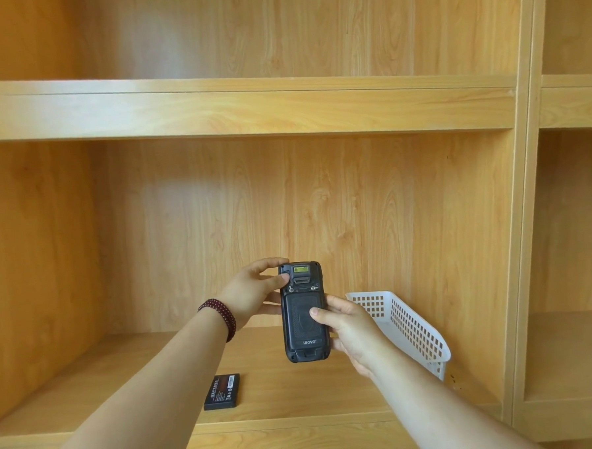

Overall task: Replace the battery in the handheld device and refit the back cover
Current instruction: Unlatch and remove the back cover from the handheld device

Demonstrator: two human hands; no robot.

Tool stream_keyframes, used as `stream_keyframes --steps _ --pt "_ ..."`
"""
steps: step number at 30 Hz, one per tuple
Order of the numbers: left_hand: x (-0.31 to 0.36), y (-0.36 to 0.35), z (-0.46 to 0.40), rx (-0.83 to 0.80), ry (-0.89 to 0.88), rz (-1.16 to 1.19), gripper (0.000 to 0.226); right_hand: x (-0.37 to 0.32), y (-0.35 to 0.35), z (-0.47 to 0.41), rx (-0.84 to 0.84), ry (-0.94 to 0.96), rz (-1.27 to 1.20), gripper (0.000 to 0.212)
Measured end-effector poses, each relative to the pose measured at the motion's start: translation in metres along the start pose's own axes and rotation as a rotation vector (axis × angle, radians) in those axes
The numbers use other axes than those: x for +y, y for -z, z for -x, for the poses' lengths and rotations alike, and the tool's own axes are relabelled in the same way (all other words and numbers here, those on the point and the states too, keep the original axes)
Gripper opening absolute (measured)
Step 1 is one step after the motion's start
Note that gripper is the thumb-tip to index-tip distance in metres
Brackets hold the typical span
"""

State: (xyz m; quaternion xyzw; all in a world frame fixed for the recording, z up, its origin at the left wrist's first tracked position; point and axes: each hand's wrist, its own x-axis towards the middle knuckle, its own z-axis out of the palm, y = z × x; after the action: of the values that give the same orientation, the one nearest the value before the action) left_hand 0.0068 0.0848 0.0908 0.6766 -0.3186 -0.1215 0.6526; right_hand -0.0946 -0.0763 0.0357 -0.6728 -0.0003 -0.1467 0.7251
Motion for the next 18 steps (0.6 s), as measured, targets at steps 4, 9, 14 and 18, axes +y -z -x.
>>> stream_keyframes --steps 4,9,14,18 --pt "-0.004 0.0 -0.001 0.075 -0.011 0.037 0.027 -0.013 0.002 -0.004 0.044 0.071 0.196 0.035" --pt "-0.005 0.001 0.001 0.071 -0.016 0.018 0.028 -0.037 0.018 -0.022 0.168 0.492 0.869 0.008" --pt "-0.003 0.0 0.005 0.073 -0.015 0.006 0.027 -0.049 0.018 -0.024 -0.006 0.514 1.152 0.006" --pt "-0.005 -0.001 0.007 0.076 -0.006 0.026 0.027 -0.05 0.014 -0.02 0.001 0.639 1.433 0.008"
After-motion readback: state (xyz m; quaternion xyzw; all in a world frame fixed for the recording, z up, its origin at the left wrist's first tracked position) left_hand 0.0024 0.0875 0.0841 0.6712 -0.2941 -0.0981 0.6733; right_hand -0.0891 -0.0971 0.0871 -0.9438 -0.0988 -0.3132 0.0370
